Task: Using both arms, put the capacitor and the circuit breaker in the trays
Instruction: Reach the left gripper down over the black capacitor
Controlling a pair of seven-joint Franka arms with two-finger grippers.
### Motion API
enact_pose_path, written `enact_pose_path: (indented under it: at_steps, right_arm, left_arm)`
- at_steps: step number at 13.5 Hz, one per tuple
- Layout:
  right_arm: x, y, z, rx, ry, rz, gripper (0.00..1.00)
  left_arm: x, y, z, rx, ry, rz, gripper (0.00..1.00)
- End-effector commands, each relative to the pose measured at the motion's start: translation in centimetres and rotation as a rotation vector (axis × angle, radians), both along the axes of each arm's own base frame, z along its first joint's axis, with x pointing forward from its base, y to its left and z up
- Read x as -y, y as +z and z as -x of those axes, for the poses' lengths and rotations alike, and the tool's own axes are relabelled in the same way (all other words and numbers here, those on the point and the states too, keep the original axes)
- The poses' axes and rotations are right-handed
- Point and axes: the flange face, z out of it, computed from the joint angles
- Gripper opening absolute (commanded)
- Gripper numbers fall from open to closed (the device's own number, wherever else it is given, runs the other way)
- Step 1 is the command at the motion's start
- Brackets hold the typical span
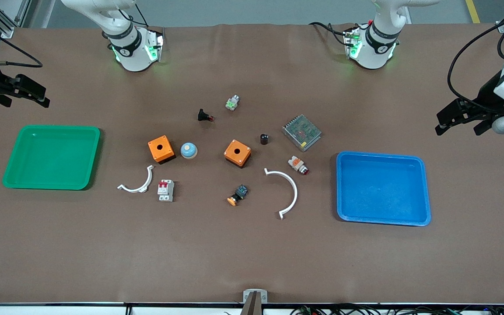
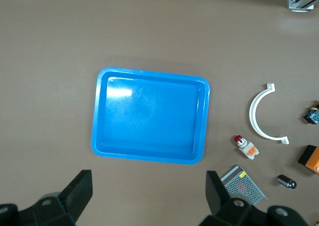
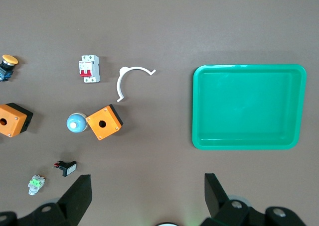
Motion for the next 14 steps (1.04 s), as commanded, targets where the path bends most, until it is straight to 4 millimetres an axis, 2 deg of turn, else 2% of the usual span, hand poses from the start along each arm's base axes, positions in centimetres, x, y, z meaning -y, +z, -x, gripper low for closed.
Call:
enact_pose_path:
  at_steps: [1, 6, 8, 10, 11, 13, 14]
  right_arm:
    - [0.4, 0.1, 0.6, 0.009, 0.006, -0.002, 1.00]
    - [0.4, 0.1, 0.6, 0.009, 0.006, -0.002, 1.00]
    - [0.4, 0.1, 0.6, 0.009, 0.006, -0.002, 1.00]
    - [0.4, 0.0, 0.6, 0.006, 0.006, -0.002, 1.00]
    - [0.4, 0.1, 0.7, 0.008, 0.006, -0.002, 1.00]
    - [0.4, 0.1, 0.7, 0.008, 0.006, -0.002, 1.00]
    - [0.4, 0.1, 0.7, 0.008, 0.006, -0.002, 1.00]
  left_arm:
    - [-0.2, 0.5, -0.2, 0.000, -0.022, -0.020, 1.00]
    - [0.0, 0.6, 0.1, -0.001, -0.015, -0.017, 1.00]
    - [2.0, -0.6, 0.7, -0.085, -0.039, 0.007, 1.00]
    - [7.2, -2.5, 1.2, -0.147, -0.072, 0.019, 1.00]
    - [10.9, -3.9, 1.6, -0.183, -0.049, 0.016, 1.00]
    - [18.8, -8.3, 2.2, -0.269, 0.011, 0.012, 1.00]
    - [22.0, -10.7, 2.6, -0.302, 0.027, 0.008, 1.00]
